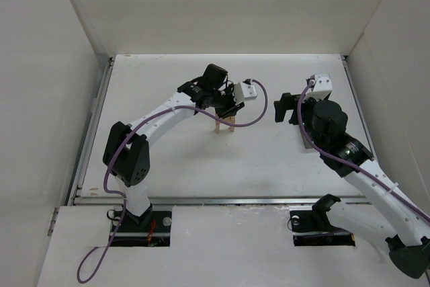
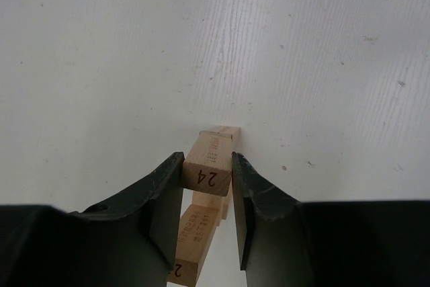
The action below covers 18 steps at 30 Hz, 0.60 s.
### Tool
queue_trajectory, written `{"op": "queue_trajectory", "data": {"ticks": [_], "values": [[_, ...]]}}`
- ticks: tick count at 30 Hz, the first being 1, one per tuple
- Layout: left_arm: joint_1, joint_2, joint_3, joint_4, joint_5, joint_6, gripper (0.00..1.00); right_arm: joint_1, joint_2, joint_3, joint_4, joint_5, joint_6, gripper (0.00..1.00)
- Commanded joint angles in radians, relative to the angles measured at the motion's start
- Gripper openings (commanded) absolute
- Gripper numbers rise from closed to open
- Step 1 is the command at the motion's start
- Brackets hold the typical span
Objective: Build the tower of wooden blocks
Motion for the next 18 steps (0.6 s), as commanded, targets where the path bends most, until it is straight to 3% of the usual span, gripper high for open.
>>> {"op": "queue_trajectory", "data": {"ticks": [1,18], "values": [[-0.003,-0.036,0.004,0.024,0.01,-0.005,0.0,-0.005,-0.018,-0.008,0.043,-0.007,-0.008,0.99],[-0.003,-0.027,-0.005,0.024,0.001,-0.014,0.0,-0.005,-0.018,-0.018,0.043,-0.007,-0.008,0.99]]}}
